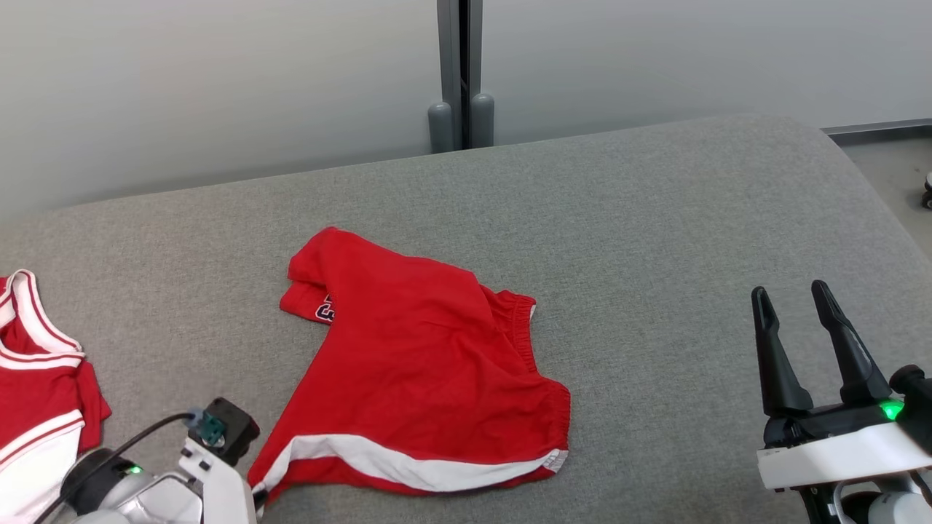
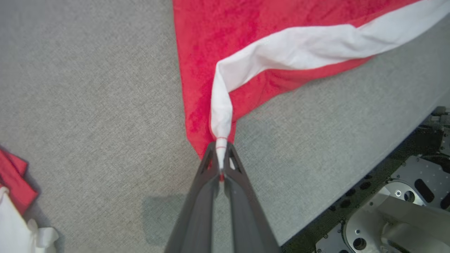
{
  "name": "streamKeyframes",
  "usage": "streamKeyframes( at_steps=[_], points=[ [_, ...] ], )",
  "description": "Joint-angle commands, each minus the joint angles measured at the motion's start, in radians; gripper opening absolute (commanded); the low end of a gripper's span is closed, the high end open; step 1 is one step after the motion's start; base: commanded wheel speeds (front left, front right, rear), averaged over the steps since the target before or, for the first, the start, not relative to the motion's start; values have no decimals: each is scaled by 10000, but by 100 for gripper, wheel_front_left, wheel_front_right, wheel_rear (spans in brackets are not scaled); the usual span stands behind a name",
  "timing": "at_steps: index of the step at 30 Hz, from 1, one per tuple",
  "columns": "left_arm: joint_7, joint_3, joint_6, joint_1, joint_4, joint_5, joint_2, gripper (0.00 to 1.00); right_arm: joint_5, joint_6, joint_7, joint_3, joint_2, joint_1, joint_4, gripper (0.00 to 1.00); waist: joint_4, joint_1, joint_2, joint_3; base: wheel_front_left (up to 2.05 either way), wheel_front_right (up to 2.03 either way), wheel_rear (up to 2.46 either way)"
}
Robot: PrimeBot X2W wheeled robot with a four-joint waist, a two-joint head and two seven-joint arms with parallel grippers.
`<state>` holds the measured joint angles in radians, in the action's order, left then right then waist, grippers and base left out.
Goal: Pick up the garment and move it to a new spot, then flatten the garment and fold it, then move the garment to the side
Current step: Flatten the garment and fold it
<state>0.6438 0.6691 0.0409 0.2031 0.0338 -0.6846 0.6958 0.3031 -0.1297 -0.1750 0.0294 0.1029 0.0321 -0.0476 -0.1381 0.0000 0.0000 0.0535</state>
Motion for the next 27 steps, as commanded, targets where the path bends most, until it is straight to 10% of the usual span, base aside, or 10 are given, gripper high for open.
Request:
streamKeyframes(
  at_steps=[1, 2, 12, 27],
  points=[
    [72, 78, 105, -143, -30, 33, 108, 40, -20, -20, 49, -43, 85, -21, -33, 100, -5, 0, 0, 3, 0, 0, 0],
    [214, 176, 205, -179, -33, 38, 228, 100, -27, -20, 67, -51, 91, -40, -60, 100, -9, 0, 0, 5, 0, 0, 0],
    [2, -4, -352, -462, -701, 196, 519, 100, -89, -20, 169, -204, 119, -186, -240, 100, 34, 0, 0, -33, 0, 0, 0],
    [-3840, -2380, -3334, -1043, -1740, 463, -728, 100, 343, -20, 203, -338, -95, -401, -442, 100, 474, 0, 0, -568, 0, 0, 0]
  ],
)
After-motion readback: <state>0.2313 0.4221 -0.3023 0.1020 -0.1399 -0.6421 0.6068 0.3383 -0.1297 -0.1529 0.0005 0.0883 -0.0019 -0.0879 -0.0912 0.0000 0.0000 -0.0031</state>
